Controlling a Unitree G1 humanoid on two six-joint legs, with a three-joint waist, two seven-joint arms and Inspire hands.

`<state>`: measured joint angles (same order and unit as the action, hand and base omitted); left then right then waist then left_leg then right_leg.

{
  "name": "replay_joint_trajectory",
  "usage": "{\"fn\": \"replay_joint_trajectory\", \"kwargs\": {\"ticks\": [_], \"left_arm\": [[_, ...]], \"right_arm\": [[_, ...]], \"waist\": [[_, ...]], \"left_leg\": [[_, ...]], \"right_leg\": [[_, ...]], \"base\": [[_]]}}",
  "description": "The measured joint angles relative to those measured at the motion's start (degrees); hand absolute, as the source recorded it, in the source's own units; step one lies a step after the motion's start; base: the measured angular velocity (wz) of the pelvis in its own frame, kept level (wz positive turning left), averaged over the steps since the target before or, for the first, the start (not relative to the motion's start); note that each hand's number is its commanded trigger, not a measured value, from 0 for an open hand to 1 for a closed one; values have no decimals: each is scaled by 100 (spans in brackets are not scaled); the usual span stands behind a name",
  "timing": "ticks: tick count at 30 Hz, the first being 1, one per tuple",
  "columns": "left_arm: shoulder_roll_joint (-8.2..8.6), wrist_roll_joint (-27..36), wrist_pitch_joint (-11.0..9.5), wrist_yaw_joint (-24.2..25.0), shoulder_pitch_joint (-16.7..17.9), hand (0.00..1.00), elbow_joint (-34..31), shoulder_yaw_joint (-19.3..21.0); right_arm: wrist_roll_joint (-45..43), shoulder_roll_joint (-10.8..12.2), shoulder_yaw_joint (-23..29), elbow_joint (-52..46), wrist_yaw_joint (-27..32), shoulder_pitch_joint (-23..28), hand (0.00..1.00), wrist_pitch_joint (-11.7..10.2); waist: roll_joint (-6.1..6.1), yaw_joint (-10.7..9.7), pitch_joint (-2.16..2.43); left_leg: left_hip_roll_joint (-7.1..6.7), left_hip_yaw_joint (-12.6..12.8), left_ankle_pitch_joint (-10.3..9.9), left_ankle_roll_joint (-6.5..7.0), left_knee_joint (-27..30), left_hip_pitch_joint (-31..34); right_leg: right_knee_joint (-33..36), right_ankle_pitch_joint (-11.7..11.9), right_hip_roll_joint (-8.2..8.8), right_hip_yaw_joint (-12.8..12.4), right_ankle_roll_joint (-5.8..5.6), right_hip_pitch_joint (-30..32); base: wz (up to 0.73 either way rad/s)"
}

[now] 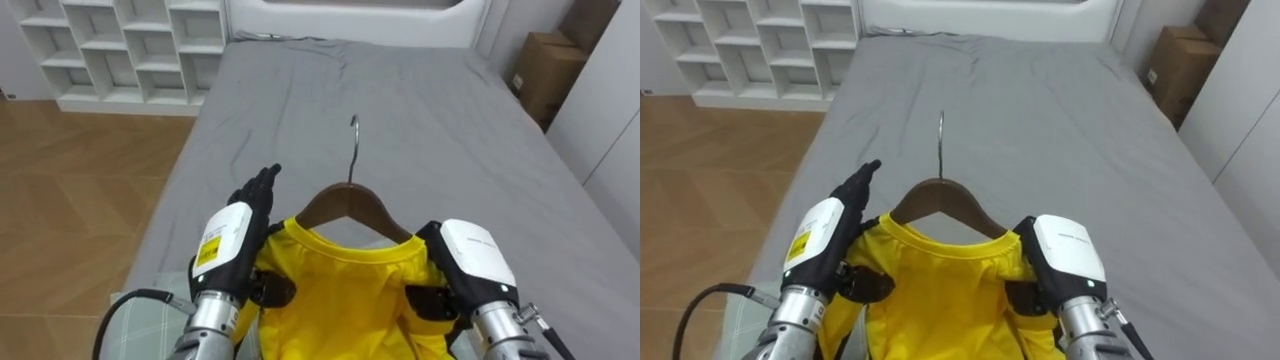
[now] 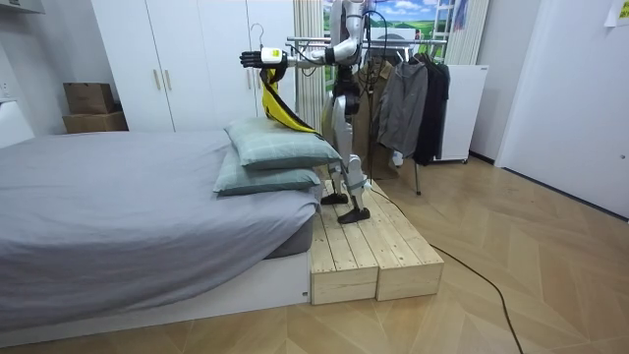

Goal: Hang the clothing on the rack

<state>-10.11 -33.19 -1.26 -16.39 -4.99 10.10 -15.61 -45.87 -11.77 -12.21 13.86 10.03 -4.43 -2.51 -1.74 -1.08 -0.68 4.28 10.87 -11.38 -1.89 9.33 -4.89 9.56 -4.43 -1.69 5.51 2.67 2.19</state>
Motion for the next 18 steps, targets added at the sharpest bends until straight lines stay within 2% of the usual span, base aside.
{"fn": "replay_joint_trajectory", "kwargs": {"ticks": [4, 10, 18], "left_arm": [[2, -5, 0, 64, 14, 0, 0, 25], [7, -3, -4, 71, 103, 0, -11, 55], [3, 1, -6, 71, 107, 0, -18, 265]], "right_arm": [[20, -2, 122, 122, 62, 27, 100, 1], [44, -22, 426, 118, 205, 28, 100, 1], [65, -41, 509, 118, 582, 28, 100, -1]], "waist": [[25, -36, 6], [95, -41, 51], [93, -108, 52]], "left_leg": [[0, 3, 0, 0, 0, -1], [13, 18, 0, 0, -1, -22], [12, 26, 0, 0, 3, -76]], "right_leg": [[-4, 0, -12, -37, 0, 3], [12, 2, -30, -67, 5, 6], [36, 4, -29, -82, 8, -35]], "base": [[-3], [-1], [0]]}}
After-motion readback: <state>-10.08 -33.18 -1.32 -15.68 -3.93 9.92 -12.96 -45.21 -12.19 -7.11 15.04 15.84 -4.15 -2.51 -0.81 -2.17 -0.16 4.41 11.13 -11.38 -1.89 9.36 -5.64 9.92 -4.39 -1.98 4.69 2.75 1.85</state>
